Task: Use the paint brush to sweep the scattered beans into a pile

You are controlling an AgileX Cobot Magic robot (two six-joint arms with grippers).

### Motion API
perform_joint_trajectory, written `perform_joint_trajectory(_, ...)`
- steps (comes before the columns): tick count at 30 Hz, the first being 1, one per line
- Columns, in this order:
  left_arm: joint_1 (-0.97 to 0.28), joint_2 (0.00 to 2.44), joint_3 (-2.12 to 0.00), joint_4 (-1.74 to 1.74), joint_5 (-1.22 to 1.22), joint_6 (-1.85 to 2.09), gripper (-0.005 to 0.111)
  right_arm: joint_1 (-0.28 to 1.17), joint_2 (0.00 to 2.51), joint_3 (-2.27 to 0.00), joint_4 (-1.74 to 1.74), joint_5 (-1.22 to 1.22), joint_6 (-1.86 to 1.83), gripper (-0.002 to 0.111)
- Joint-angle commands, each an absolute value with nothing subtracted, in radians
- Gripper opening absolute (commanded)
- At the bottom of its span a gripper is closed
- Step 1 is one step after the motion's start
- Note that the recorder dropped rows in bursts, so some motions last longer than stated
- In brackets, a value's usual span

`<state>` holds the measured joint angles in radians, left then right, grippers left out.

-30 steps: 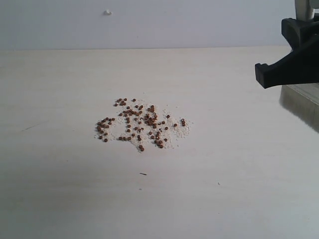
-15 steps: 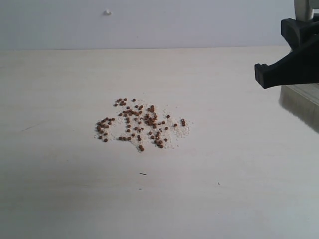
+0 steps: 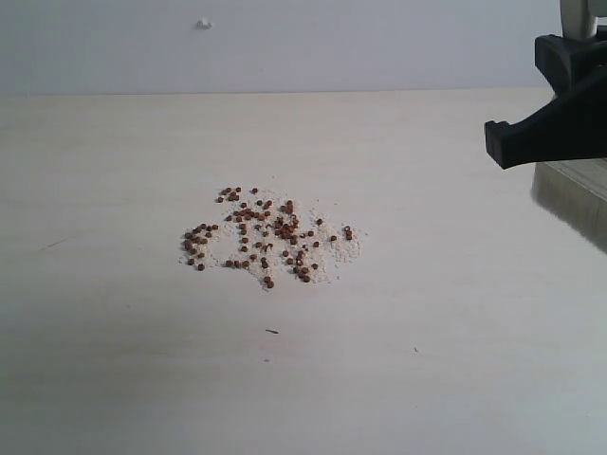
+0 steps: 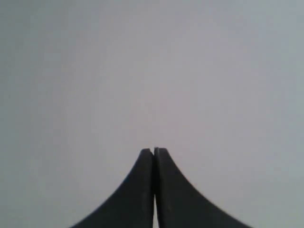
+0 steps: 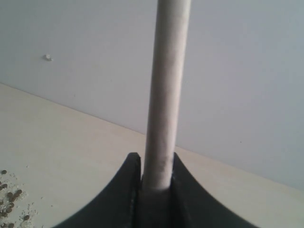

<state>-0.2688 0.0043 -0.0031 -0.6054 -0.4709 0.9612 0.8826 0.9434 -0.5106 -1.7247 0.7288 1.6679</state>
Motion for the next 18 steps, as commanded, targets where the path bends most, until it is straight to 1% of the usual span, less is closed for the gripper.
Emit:
perform_joint_trajectory(1,-0.268,0.0,0.0,-0.082,-0.308,0.962,0.0,0.885,0.946,-0.519,-1.744,0.729,1.661,0.0)
perform_joint_trajectory(5,-0.268,0.0,0.0,-0.153,-0.152,0.962,0.0,0.885,0.946,-0.519,-1.744,0.727,1.661,0.0)
perform_joint_trajectory(7,-0.268,0.0,0.0,-0.153,-0.118,0.962,0.0,0.885,0.946,-0.519,-1.744,0.727,1.661,0.0)
perform_joint_trajectory(14,-0.268,0.0,0.0,-0.153,-0.031,0.962,0.0,0.885,0.946,-0.519,-1.744,0.727,1.661,0.0)
perform_joint_trajectory(18,-0.268,0.0,0.0,-0.153,-0.029,0.962,0.0,0.885,0.946,-0.519,-1.744,0.727,1.661,0.0)
